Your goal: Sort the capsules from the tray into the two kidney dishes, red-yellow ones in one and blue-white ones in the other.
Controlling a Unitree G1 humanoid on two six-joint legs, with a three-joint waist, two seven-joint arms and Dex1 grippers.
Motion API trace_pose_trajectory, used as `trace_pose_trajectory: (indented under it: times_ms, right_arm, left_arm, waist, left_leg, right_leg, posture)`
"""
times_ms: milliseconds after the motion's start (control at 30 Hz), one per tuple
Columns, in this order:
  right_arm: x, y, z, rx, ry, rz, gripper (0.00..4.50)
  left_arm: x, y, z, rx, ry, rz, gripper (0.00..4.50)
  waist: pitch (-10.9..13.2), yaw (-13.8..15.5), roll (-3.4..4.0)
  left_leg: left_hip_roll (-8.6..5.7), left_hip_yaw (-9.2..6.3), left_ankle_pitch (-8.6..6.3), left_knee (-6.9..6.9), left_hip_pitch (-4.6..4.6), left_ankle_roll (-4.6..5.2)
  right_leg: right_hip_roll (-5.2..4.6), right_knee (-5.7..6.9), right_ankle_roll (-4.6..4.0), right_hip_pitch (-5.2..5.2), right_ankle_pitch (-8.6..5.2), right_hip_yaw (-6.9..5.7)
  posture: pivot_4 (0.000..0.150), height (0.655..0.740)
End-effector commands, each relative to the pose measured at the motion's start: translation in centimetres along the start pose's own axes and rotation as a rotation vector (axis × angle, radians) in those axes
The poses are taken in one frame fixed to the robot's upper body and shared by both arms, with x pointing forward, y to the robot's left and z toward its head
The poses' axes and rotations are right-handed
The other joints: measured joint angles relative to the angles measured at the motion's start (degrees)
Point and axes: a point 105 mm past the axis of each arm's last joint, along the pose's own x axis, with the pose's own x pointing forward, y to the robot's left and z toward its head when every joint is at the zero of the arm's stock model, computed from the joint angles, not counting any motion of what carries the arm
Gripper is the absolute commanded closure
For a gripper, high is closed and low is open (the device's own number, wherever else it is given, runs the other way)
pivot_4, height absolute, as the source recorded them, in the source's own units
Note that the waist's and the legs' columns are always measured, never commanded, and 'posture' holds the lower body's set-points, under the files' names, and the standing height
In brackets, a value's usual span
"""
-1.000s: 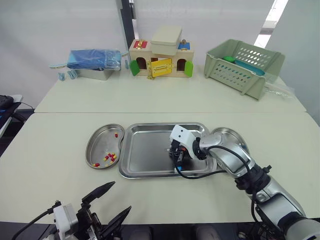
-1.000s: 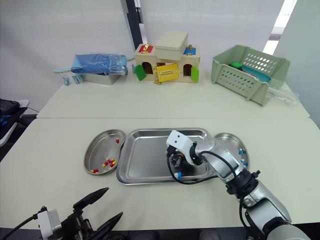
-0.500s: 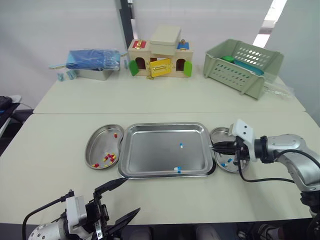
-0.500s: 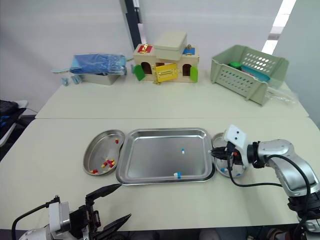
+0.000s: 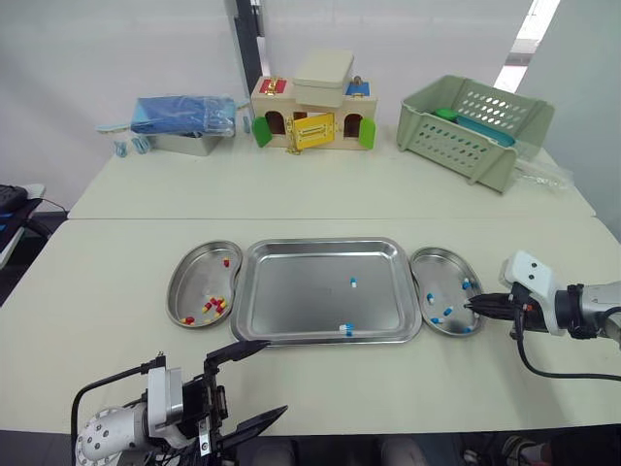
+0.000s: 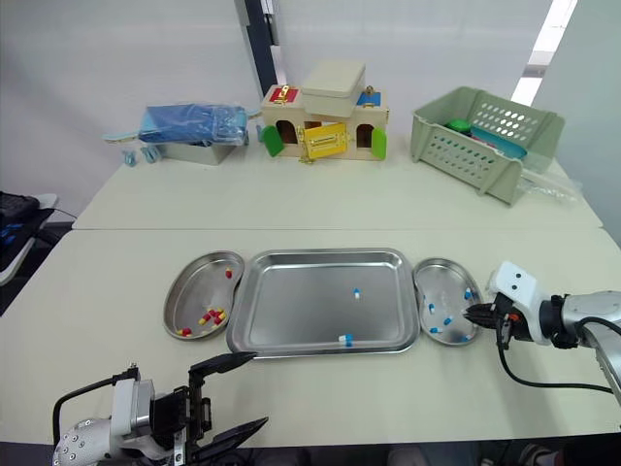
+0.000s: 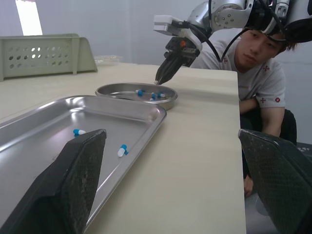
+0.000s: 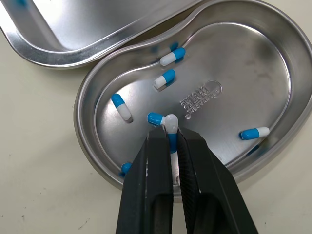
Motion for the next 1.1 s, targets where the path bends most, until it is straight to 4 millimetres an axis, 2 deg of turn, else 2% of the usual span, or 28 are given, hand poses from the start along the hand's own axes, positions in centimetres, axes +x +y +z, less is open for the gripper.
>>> trace_pose_trajectory:
  times_ms: [33,400,533,700,833,900,1000,1100]
  right_arm:
    - [-0.4,0.1,1.0,-0.034,-0.027,0.008,4.16]
    - [-0.6,0.1,1.3,-0.020,-0.036,0.038,1.34]
    - [-0.7,-0.2,1.4,-0.021,-0.049,0.028,0.02]
    - [-1.3,-0.9,2.2,-0.026,-0.138,-0.003,0.02]
    - [-2.6,-1.7,1.7,-0.037,-0.219,-0.022,0.02]
    - [-3.2,-2.6,0.4,-0.015,-0.205,-0.038,0.02]
    - [-4.5,-4.7,-2.2,0.028,-0.147,-0.080,0.02]
    - [-5.0,-6.1,-3.7,0.058,-0.116,-0.104,0.02]
  left_arm:
    - [-0.1,0.0,0.3,0.006,-0.008,0.006,0.00]
    - [-0.1,0.1,0.3,0.012,-0.008,0.045,0.00]
    - [-0.2,0.2,0.3,0.012,-0.006,0.062,0.00]
    - [-0.7,1.1,0.6,0.041,0.008,0.126,0.00]
    - [-2.6,3.2,1.9,0.064,0.035,0.282,0.00]
    - [-4.0,3.8,2.3,0.075,0.069,0.345,0.00]
    - [-7.8,4.7,2.9,0.123,0.157,0.466,0.00]
    - [-10.1,4.8,3.2,0.130,0.219,0.532,0.00]
  waist:
    - [0.00,0.03,-0.01]
    - [0.00,0.04,-0.01]
    - [0.00,0.03,-0.01]
    - [0.01,0.05,-0.01]
    - [0.02,0.06,-0.04]
    - [0.02,0.05,-0.04]
    - [0.04,-0.05,-0.08]
    - [0.11,-0.20,0.03]
  left_leg:
    - [0.00,0.00,0.00,0.00,0.00,0.00]
    - [0.00,0.00,0.00,0.00,0.00,0.00]
    - [0.00,0.00,0.00,0.00,0.00,0.00]
    - [0.00,0.00,0.00,0.00,0.00,0.00]
    - [0.00,-0.02,0.00,0.01,0.00,0.00]
    - [0.00,0.00,0.00,0.01,0.00,0.00]
    - [0.00,0.01,0.00,0.01,0.02,0.00]
    - [0.00,0.04,0.00,0.00,0.04,0.00]
  right_leg:
    - [0.00,-0.01,0.00,0.00,0.00,0.00]
    - [-0.01,-0.01,0.00,0.01,0.00,0.00]
    - [-0.01,-0.01,0.00,0.01,0.00,0.00]
    - [-0.01,-0.01,0.00,0.01,0.00,-0.01]
    - [-0.01,-0.01,0.00,0.01,0.00,-0.03]
    - [-0.01,-0.01,0.00,0.02,0.00,-0.01]
    - [-0.01,-0.01,0.00,0.03,0.00,-0.01]
    - [-0.01,0.01,0.00,0.02,0.00,0.00]
  posture:
    - [0.150,0.7400]
    - [0.150,0.7400]
    - [0.150,0.7400]
    - [0.150,0.7400]
    - [0.150,0.7400]
    - [0.150,0.7400]
    - [0.150,0.7400]
    - [0.150,0.7400]
